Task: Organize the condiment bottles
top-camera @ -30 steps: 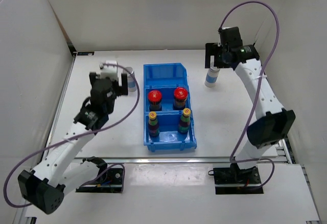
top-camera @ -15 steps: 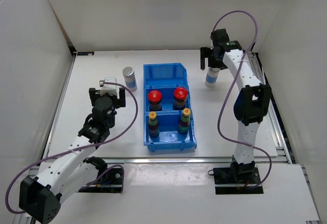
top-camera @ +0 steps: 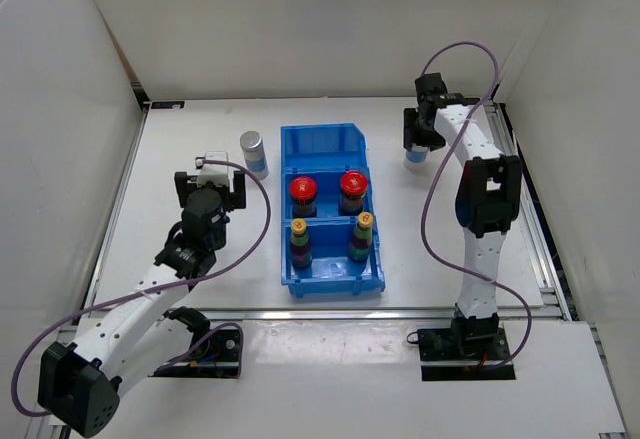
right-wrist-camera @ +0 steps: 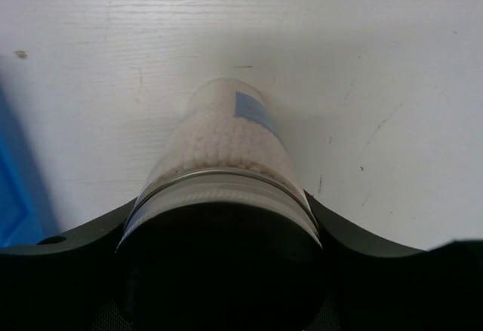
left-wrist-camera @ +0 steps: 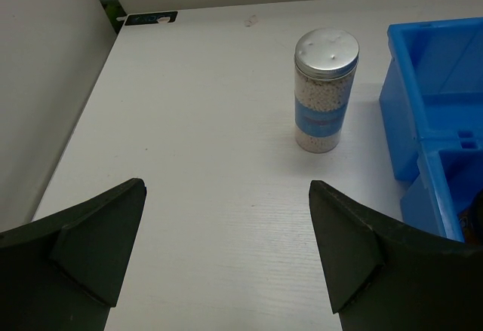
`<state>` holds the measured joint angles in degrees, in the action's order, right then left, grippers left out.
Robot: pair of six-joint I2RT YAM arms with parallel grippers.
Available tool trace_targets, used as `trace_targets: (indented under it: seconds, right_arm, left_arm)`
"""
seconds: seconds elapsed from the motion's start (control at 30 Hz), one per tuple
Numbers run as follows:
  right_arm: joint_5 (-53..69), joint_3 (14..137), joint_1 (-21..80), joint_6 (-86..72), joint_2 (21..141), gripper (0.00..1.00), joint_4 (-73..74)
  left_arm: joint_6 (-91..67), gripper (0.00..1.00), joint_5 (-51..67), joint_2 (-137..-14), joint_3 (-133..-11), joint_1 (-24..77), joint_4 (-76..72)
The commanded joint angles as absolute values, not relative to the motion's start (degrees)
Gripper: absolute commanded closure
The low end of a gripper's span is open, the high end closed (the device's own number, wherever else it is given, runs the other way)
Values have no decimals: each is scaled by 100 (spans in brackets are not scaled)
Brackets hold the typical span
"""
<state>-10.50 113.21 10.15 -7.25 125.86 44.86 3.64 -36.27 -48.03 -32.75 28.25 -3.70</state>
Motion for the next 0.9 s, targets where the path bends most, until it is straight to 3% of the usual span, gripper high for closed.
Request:
trace_targets:
  seconds: [0.0,0.03,0.17,0.43,0.87]
  right_arm:
    - [-1754,11119,1072,-703,11875,53,4088]
    - [-1949,10962,1177,-703,11735,59,4000]
    - [-2145,10785,1668,-344,10910,65,3709]
    - [-1337,10994,2548,-70,10477,62,3375]
    - [-914,11962,3006,-62,12031,59,3717]
  left_arm:
    - [352,0,-3753,-4816,-3349,2839,-483]
    - [352,0,-3753,-4816,-3349,2839,-483]
    - [352,0,-3806,-4816,-3349,2891,-483]
    - [352,0,-3806,-4931,-3349,2892,-431]
    - [352,0,-3806,-4983,-3349,2944,-431]
